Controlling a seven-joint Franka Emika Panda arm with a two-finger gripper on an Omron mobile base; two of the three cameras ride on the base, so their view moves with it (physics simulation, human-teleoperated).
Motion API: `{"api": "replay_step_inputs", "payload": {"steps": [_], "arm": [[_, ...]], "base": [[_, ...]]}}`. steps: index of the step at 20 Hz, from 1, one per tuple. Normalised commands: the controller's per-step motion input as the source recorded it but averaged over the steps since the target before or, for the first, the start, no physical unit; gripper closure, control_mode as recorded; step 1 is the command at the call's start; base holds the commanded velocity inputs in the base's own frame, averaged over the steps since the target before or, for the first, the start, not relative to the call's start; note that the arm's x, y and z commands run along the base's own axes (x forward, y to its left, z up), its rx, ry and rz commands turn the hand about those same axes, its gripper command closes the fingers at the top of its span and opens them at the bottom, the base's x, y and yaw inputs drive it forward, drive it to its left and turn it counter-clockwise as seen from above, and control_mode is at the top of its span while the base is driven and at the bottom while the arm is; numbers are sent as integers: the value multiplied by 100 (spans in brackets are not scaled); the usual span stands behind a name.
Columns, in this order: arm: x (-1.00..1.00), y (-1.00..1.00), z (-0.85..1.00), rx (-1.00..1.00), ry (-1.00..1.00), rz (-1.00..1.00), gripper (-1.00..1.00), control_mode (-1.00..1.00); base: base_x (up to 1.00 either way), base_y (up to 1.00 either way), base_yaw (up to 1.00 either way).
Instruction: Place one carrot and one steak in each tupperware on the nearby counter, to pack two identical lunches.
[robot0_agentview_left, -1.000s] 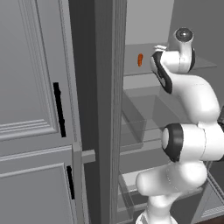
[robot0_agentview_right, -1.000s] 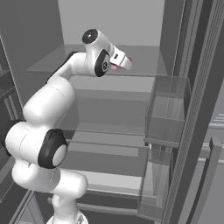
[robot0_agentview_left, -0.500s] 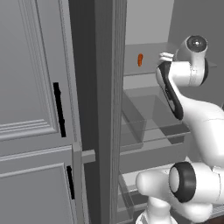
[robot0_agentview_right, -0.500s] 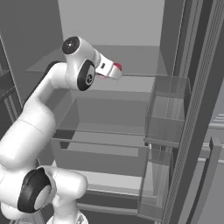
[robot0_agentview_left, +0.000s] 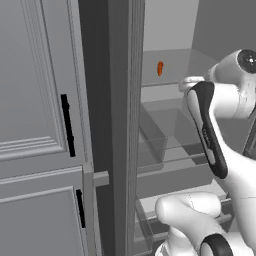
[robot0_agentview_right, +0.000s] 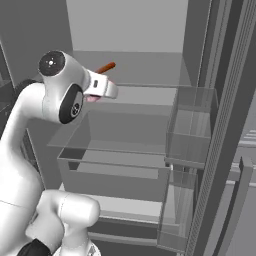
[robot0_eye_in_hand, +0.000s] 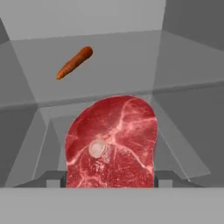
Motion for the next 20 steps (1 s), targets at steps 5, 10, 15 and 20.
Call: {"api": "replay_step_inputs", "payload": {"steps": [5, 10, 15, 20], "arm": [[-100, 10, 0, -9, -1, 13, 100, -100], [-100, 0, -7, 0, 0, 5, 100, -100], [0, 0, 0, 0, 0, 0, 100, 100], [0, 0, 0, 0, 0, 0, 100, 100]], "base": [[0, 0, 0], [0, 0, 0], [-100, 0, 0], [-100, -26, -9]]}}
